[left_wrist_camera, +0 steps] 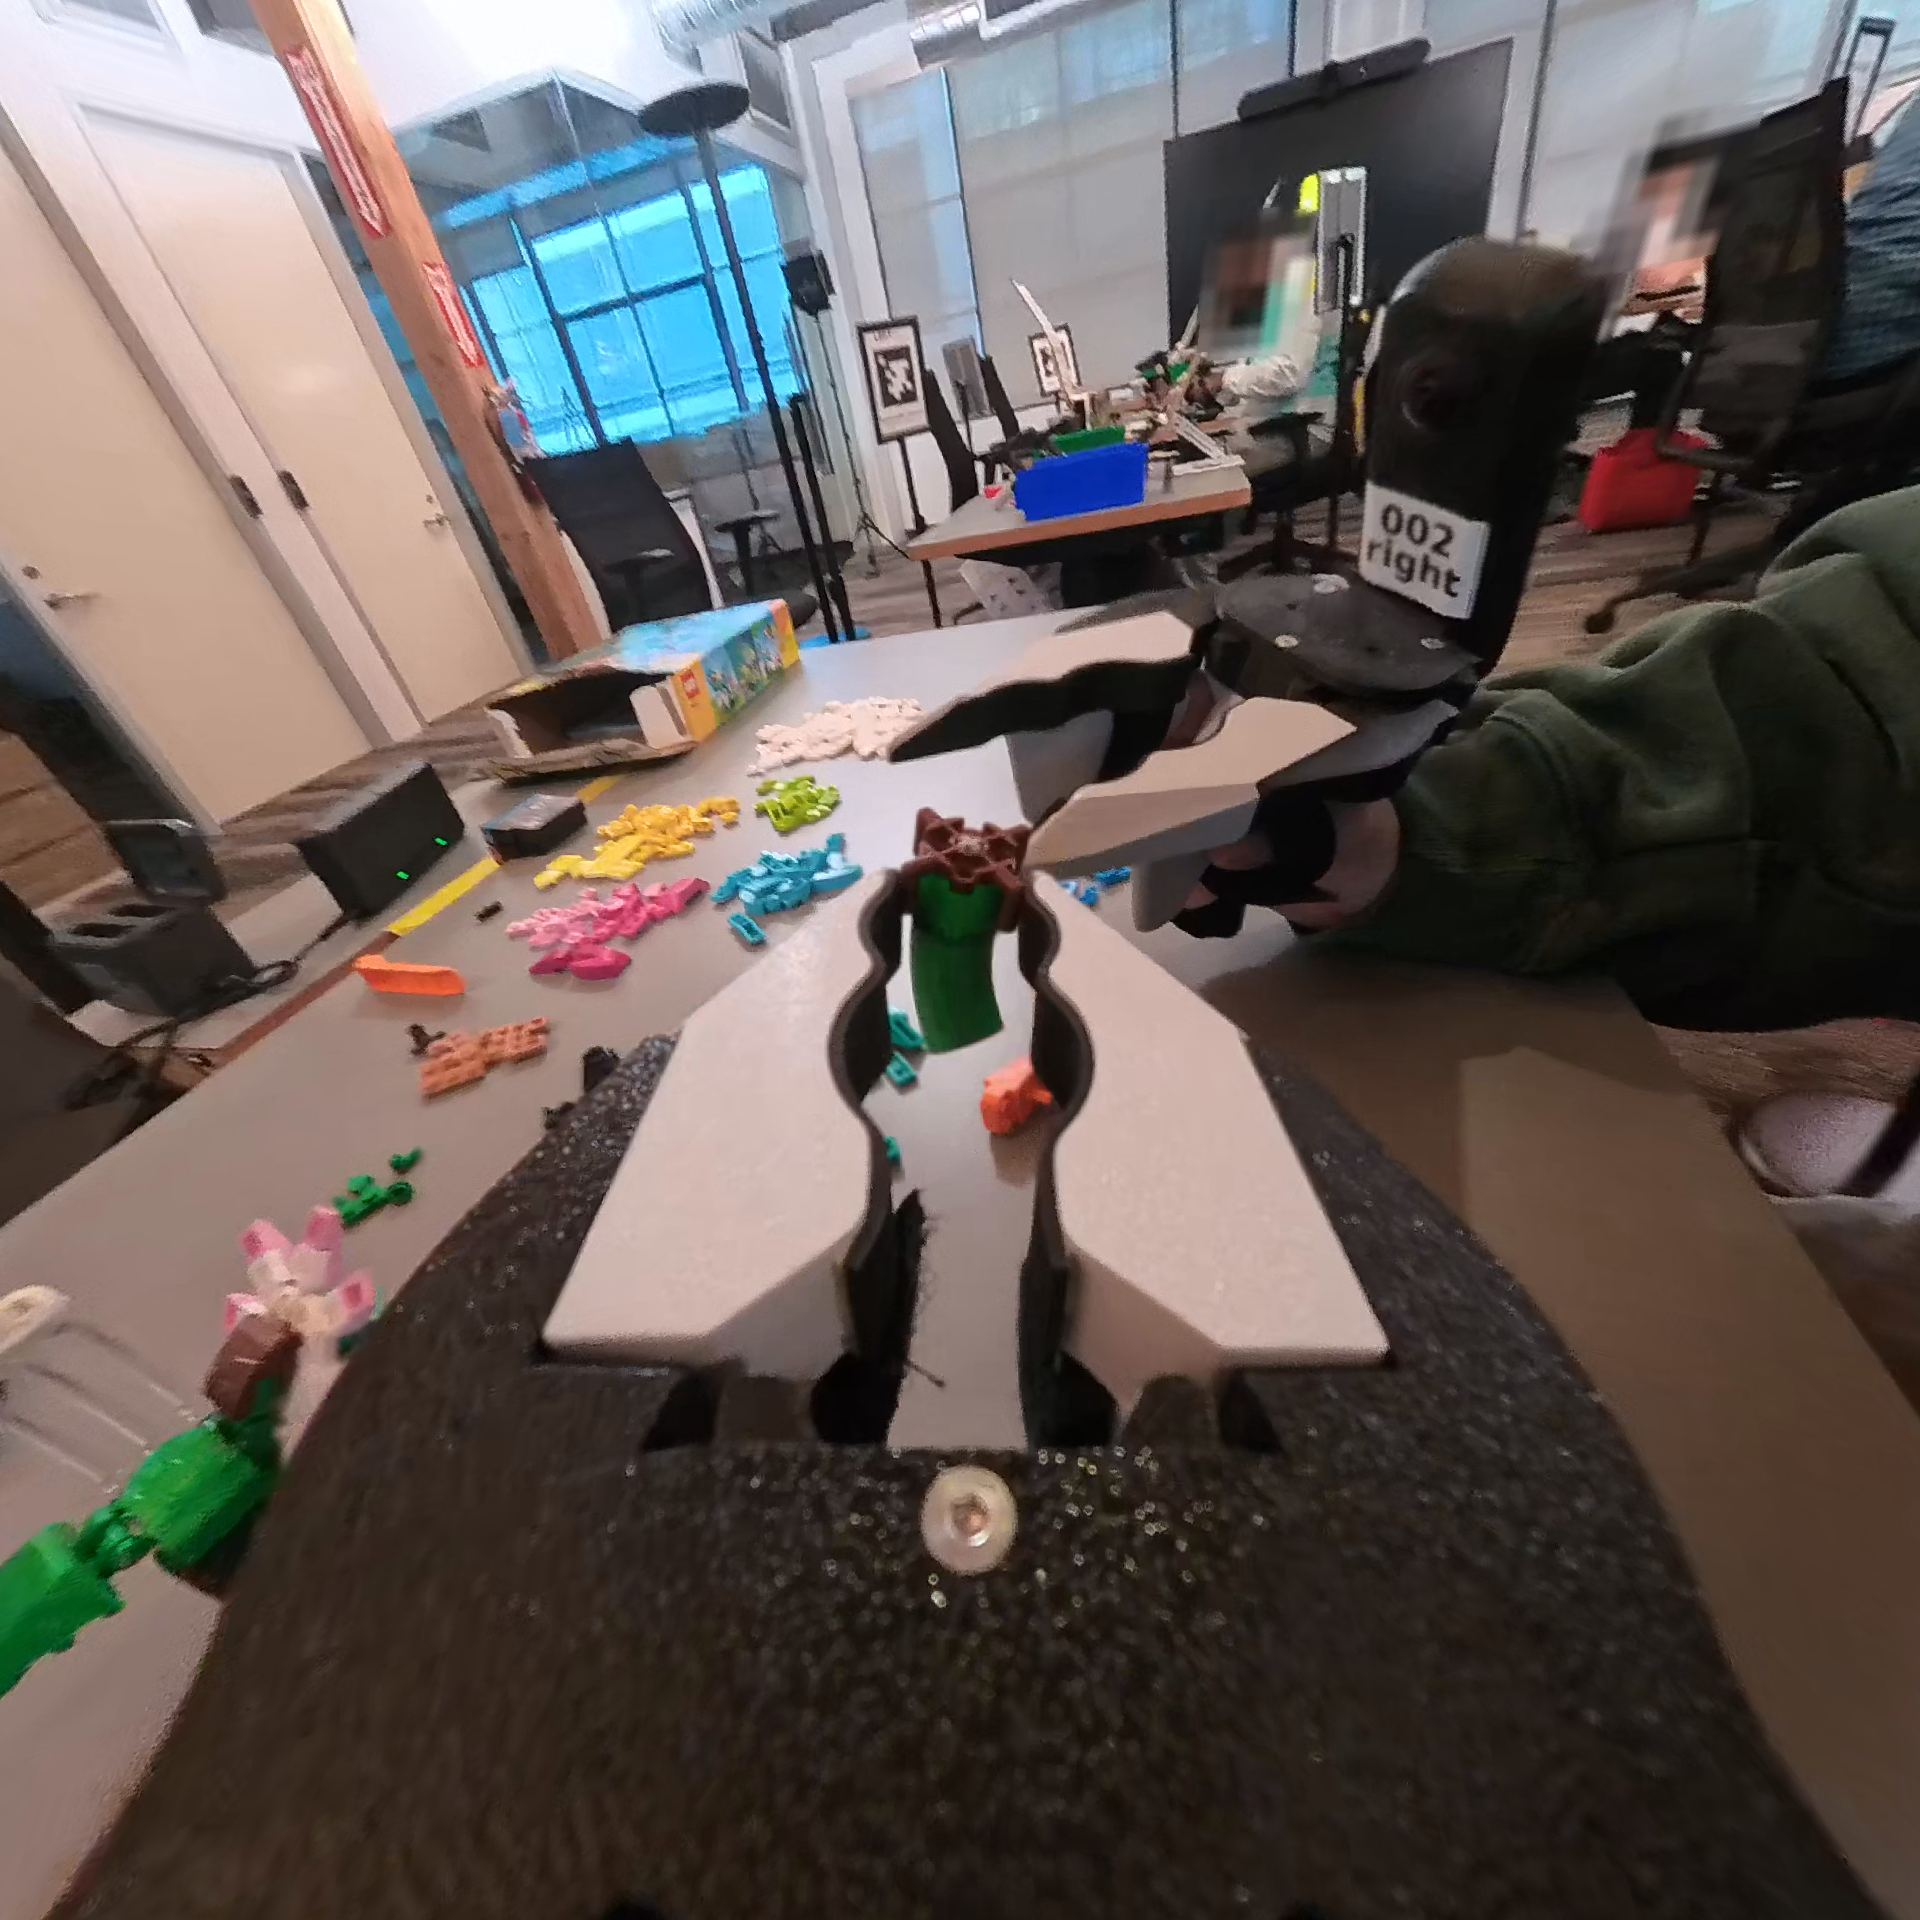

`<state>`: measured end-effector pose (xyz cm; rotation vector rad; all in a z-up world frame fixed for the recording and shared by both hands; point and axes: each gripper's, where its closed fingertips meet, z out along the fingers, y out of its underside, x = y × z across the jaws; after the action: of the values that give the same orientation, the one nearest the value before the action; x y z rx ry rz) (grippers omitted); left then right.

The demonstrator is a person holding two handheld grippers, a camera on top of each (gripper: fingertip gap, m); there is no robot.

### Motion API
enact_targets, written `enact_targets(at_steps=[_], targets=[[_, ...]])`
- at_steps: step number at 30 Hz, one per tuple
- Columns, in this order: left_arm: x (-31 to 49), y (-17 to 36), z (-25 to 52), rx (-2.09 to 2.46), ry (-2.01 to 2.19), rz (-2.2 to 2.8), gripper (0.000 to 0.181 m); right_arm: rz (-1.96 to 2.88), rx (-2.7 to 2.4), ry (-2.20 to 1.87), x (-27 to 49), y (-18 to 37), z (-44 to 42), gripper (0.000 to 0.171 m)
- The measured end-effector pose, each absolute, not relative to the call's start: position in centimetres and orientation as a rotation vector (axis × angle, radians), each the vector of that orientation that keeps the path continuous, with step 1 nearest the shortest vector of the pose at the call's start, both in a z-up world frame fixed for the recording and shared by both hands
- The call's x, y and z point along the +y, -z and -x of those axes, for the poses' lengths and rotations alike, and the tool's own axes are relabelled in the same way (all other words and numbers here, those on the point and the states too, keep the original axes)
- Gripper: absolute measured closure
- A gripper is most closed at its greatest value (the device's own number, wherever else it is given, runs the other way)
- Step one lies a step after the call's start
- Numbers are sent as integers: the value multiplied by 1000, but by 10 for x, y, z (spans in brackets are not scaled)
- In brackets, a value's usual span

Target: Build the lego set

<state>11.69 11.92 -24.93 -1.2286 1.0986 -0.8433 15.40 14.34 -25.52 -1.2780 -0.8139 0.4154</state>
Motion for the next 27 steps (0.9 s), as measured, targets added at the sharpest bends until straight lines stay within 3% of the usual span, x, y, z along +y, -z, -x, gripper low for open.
enact_targets(at_steps=[11, 27], targets=[[144, 200, -67, 859, 632, 1072, 162, 1333, -932, -381, 143, 271, -142, 123], [164, 185, -32, 695, 617, 1054, 162, 1465, -1815, -790, 101, 352, -29, 132]])
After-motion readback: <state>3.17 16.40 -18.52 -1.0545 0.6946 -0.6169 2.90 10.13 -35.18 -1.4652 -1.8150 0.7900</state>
